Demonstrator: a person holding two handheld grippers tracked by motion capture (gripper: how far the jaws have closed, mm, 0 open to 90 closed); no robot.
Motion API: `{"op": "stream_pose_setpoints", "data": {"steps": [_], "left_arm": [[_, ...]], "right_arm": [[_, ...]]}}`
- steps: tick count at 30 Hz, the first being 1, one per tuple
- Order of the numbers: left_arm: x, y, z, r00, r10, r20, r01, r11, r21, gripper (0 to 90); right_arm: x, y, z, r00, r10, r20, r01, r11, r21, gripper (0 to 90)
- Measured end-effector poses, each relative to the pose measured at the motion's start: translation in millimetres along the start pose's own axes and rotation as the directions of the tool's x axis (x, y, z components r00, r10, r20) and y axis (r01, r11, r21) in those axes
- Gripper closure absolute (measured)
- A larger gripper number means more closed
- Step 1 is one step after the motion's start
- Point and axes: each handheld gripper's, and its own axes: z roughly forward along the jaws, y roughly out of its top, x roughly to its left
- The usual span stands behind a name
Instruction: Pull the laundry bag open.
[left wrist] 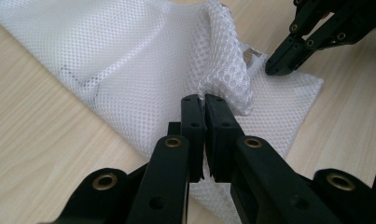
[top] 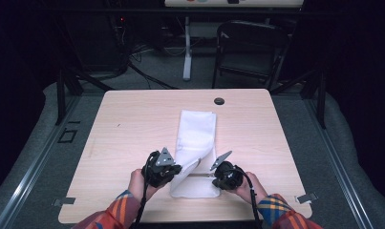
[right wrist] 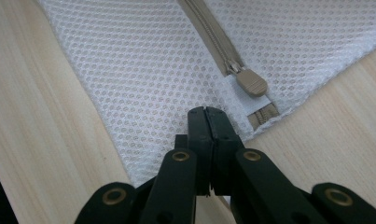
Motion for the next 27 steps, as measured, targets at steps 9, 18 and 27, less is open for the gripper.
{"op": "stream_pose_setpoints", "data": {"steps": [9,18,27], "left_arm": [[3.9,-4.3,-6.7,0.9997,-0.011,-0.020,0.011,0.9999,-0.003,86.6],[6.7,-9.6,-12.4,0.9989,-0.022,-0.041,0.022,0.9997,-0.007,86.6],[8.8,-13.7,-15.6,0.9983,-0.026,-0.052,0.027,0.9996,0.001,86.6]], "right_arm": [[0.1,0.1,0.0,1.0000,0.001,0.001,-0.001,1.000,0.000,89.5],[0.1,0.1,-0.1,1.0000,0.001,0.001,-0.001,1.000,0.001,89.6],[0.2,0.2,0.0,1.0000,0.003,0.002,-0.003,1.000,0.001,89.6]]}}
